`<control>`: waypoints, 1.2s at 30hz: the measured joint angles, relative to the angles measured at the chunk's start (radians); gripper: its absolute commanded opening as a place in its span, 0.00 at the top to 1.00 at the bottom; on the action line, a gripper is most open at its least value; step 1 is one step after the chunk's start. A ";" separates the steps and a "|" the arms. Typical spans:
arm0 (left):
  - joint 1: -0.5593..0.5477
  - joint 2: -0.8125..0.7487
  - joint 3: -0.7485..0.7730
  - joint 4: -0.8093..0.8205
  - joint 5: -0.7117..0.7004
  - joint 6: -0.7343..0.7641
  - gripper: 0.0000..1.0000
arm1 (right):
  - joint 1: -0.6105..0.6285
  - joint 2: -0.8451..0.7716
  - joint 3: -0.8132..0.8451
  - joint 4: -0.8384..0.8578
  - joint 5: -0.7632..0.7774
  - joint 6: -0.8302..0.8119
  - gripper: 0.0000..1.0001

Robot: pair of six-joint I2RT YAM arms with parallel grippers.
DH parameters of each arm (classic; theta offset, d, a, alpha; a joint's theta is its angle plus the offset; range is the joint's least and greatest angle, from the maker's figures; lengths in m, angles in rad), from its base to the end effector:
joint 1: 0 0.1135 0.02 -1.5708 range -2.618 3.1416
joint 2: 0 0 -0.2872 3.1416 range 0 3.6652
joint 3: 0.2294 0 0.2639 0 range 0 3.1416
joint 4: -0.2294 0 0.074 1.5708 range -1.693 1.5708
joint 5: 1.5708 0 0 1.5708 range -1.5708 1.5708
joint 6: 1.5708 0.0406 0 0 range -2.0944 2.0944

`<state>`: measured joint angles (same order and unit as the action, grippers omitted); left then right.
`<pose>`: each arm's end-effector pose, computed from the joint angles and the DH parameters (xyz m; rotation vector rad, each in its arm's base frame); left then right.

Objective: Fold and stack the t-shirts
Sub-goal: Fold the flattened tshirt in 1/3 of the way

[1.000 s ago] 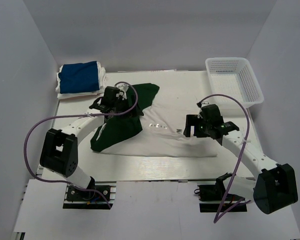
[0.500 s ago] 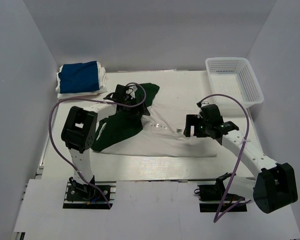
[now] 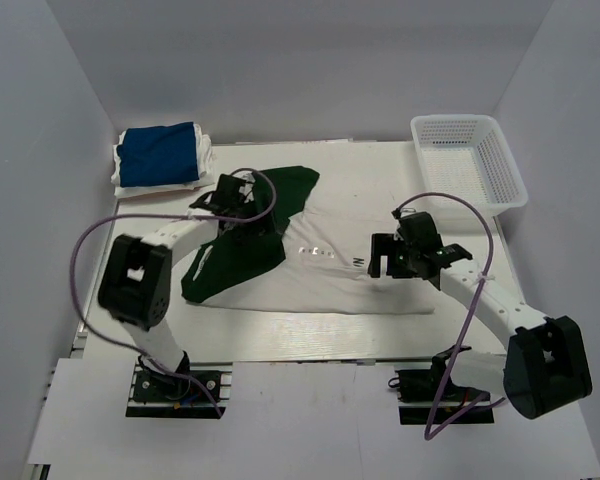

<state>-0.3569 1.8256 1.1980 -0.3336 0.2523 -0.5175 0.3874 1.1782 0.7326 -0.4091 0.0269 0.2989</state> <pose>0.3717 -0.1494 0.1962 -0.1059 2.6187 -0.6497 0.2255 0.0908 0.2358 -0.0958 2.4425 0.2768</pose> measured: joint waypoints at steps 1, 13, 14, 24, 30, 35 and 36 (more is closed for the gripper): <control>0.004 -0.060 -0.045 -0.010 -0.034 -0.005 0.00 | 0.000 0.011 -0.005 0.008 -0.004 0.000 0.10; 0.055 -0.423 -0.505 -0.012 -0.214 -0.175 0.00 | 0.006 0.184 -0.056 0.058 -0.063 -0.042 0.10; 0.054 -0.443 -0.515 -0.006 -0.217 -0.195 0.00 | 0.008 0.184 -0.060 0.062 -0.066 -0.047 0.10; 0.073 -0.508 -0.557 -0.180 -0.183 -0.344 0.00 | 0.046 0.178 -0.069 0.074 -0.181 -0.073 0.10; 0.073 -0.689 -0.601 -0.510 -0.129 -0.399 0.00 | 0.082 0.116 -0.098 -0.003 -0.243 -0.074 0.10; 0.067 -0.705 -0.337 -0.654 -0.194 -0.360 0.00 | 0.095 0.082 -0.021 -0.097 -0.234 -0.095 0.10; 0.067 -0.681 -0.262 -0.649 -0.222 -0.345 0.00 | 0.094 0.076 0.010 -0.092 -0.217 -0.096 0.10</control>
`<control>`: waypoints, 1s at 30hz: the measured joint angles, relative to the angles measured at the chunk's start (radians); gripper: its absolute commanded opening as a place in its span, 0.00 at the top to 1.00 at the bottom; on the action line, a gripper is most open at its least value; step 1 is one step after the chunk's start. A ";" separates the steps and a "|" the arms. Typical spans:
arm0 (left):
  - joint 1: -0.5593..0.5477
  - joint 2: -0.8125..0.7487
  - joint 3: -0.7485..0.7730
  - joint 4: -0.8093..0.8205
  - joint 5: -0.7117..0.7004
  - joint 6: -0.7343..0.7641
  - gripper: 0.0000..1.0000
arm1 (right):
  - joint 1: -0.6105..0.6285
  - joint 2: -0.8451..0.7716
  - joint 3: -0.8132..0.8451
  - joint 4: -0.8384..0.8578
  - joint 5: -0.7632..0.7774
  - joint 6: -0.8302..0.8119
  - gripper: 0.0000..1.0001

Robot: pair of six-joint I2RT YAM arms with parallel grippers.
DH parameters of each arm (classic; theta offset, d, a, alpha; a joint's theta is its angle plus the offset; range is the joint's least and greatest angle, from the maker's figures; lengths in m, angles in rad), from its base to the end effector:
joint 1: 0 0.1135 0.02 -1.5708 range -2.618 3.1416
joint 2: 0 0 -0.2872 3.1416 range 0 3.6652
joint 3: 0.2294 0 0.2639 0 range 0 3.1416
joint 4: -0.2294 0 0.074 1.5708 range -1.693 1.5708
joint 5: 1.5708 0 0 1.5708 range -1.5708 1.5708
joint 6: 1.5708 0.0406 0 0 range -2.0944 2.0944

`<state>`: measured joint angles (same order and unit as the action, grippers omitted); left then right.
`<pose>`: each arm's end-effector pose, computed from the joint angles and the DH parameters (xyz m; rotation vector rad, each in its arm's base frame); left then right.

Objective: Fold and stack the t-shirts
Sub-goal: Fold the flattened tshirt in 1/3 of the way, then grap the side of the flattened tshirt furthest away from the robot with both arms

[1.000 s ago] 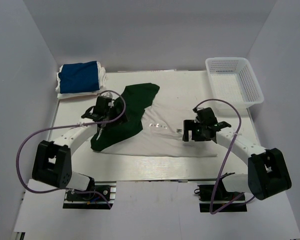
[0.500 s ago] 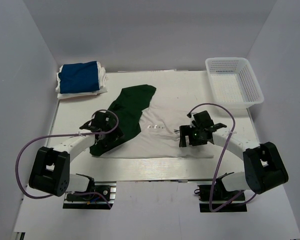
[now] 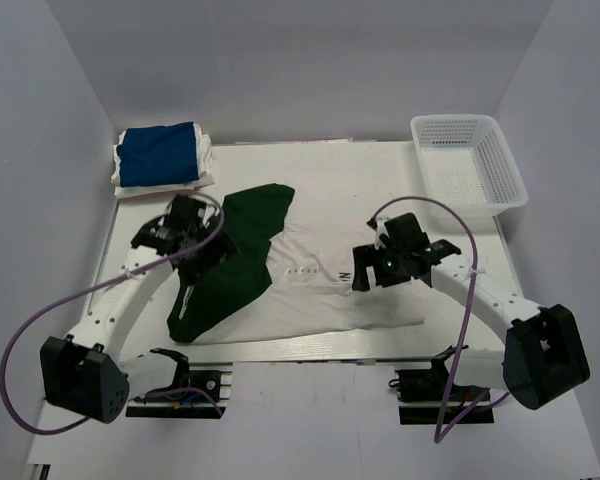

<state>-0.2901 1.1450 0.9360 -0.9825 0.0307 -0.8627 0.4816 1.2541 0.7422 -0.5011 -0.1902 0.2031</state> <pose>0.1986 -0.0606 0.2740 -0.7888 2.7089 -0.3315 0.2129 0.1199 0.2162 -0.4372 2.6009 0.4903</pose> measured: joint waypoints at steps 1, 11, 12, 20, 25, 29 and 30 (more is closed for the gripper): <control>0.000 0.031 0.072 0.018 -0.027 0.026 0.00 | -0.001 -0.006 0.027 0.011 0.016 0.000 0.10; 0.000 0.846 0.925 0.182 -0.018 0.577 0.00 | -0.027 0.059 0.305 0.099 0.245 0.016 0.10; -0.003 0.941 1.011 0.189 0.016 0.664 0.00 | -0.031 0.069 0.311 0.100 0.259 0.009 0.10; -0.021 1.371 1.390 0.145 0.086 1.090 0.00 | -0.082 0.125 0.333 0.050 0.312 -0.025 0.10; -0.011 1.387 1.387 0.206 0.107 1.135 0.03 | -0.103 0.161 0.348 0.022 0.302 -0.027 0.10; -0.006 1.389 1.387 0.270 0.105 1.135 0.10 | -0.111 0.177 0.348 -0.003 0.288 -0.027 0.10; -0.005 1.391 1.387 0.280 0.102 1.135 0.10 | -0.112 0.178 0.348 -0.005 0.286 -0.027 0.10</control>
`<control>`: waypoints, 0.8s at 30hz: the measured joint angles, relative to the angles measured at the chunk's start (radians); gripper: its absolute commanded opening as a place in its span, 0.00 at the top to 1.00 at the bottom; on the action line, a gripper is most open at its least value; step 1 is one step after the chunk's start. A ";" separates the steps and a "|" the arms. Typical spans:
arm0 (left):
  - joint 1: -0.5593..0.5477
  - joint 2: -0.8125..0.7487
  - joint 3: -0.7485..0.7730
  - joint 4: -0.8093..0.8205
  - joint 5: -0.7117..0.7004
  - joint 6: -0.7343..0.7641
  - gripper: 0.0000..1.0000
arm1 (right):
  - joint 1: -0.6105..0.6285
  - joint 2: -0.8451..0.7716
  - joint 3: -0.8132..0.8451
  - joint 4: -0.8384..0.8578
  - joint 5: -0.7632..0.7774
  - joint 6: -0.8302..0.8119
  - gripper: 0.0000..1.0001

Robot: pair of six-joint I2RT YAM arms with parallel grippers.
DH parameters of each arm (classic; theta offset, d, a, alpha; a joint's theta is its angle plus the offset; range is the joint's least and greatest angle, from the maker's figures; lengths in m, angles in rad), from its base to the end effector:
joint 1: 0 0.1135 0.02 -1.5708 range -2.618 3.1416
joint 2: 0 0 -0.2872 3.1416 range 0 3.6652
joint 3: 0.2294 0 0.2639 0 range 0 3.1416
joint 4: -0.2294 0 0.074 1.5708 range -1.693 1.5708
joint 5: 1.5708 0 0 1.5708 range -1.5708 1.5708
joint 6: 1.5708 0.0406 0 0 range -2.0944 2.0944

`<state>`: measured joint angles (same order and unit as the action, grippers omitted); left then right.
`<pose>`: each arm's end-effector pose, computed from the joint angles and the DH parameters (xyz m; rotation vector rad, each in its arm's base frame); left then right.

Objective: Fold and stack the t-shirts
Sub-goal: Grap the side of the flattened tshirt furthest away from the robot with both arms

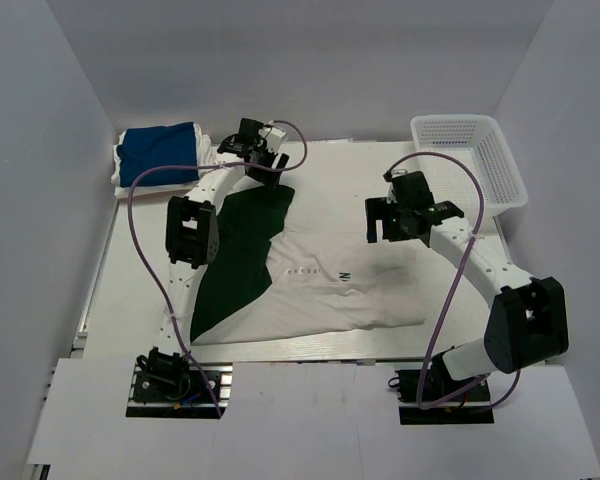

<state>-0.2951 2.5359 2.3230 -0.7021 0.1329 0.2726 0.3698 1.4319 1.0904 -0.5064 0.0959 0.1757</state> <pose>0.5626 -0.1766 0.1908 0.7491 2.3670 -0.1747 0.2981 0.1114 0.2826 -0.1906 2.4104 0.1345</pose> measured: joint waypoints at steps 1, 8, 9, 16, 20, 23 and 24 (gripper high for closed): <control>0.001 0.003 -0.002 0.013 -0.001 -0.001 0.12 | -0.002 0.000 0.000 -0.002 -0.003 -0.001 0.10; 0.003 0.038 -0.026 0.058 0.016 -0.004 0.31 | -0.004 0.032 0.000 -0.018 0.014 0.002 0.10; 0.002 0.038 -0.029 0.061 0.019 -0.005 0.42 | -0.005 0.041 0.000 -0.021 0.025 0.006 0.10; -0.009 0.014 -0.090 0.108 0.039 0.000 1.00 | -0.014 0.102 0.042 -0.031 0.105 0.089 0.10; -0.012 -0.027 -0.175 0.181 0.001 -0.027 1.00 | -0.016 0.167 0.089 -0.034 0.137 0.159 0.10; -0.012 -0.067 -0.249 0.232 -0.029 -0.063 1.00 | -0.016 0.238 0.135 -0.043 0.156 0.211 0.10; -0.010 -0.076 -0.264 0.237 -0.032 -0.072 1.00 | -0.016 0.267 0.156 -0.043 0.163 0.220 0.10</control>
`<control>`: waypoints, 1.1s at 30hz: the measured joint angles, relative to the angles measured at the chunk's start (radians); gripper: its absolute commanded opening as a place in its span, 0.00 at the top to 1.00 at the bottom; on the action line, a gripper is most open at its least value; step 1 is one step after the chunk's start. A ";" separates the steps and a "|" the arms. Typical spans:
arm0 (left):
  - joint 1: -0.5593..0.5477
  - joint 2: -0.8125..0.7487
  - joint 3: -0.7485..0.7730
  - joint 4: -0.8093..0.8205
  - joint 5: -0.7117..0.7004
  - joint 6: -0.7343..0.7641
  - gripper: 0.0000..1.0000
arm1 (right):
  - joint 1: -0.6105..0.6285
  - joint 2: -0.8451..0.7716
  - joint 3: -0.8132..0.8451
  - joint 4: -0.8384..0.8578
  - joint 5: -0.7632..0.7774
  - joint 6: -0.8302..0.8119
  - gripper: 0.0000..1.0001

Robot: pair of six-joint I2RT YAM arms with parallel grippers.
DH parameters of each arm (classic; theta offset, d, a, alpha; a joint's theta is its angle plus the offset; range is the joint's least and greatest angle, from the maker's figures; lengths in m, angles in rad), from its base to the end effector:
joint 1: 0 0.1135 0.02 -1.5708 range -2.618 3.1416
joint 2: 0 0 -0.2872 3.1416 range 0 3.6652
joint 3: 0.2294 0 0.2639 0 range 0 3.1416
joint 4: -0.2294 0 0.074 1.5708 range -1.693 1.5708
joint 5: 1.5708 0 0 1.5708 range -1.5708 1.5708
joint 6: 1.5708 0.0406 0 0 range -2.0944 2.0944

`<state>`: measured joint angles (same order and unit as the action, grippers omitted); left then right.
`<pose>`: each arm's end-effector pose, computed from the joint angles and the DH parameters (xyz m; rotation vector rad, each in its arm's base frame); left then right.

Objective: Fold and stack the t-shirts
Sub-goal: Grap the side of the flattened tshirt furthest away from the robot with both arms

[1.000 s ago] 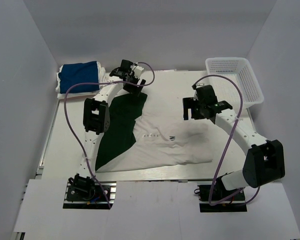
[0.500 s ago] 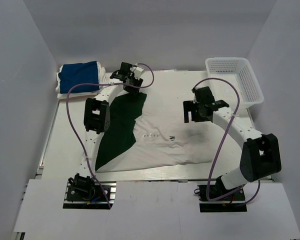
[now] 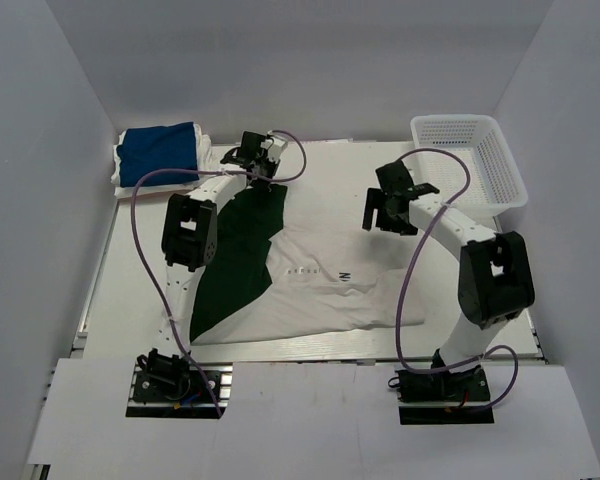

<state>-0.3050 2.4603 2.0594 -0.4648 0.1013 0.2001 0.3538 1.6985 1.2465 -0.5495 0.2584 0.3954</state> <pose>0.5494 -0.1773 0.1622 0.6531 2.3487 -0.1704 0.3554 0.1202 0.2447 0.1483 2.5183 -0.0349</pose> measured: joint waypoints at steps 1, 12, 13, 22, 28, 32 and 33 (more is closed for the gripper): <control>0.002 -0.006 -0.010 0.004 -0.002 -0.009 1.00 | 0.000 0.027 0.017 0.000 0.018 0.018 0.10; 0.010 -0.084 -0.077 0.001 0.021 -0.055 1.00 | -0.006 0.184 0.035 0.036 0.167 0.153 0.10; 0.010 -0.094 -0.084 0.002 0.025 -0.056 1.00 | -0.007 0.193 0.035 0.038 0.180 0.158 0.10; 0.010 -0.186 -0.153 -0.001 0.042 -0.062 1.00 | -0.008 0.238 0.046 0.088 0.260 0.205 0.10; 0.010 -0.196 -0.182 -0.004 0.042 -0.063 1.00 | -0.017 0.238 0.046 0.093 0.265 0.206 0.10; 0.010 -0.196 -0.187 -0.005 0.042 -0.063 1.00 | -0.033 0.238 0.032 0.132 0.238 0.208 0.10; 0.010 -0.198 -0.187 -0.006 0.042 -0.063 1.00 | -0.036 0.238 0.031 0.140 0.229 0.208 0.11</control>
<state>-0.2947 2.2627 1.8721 -0.4706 0.1432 0.1375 0.3180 1.9366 1.2774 -0.4091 0.4877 0.6033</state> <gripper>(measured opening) 0.022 0.904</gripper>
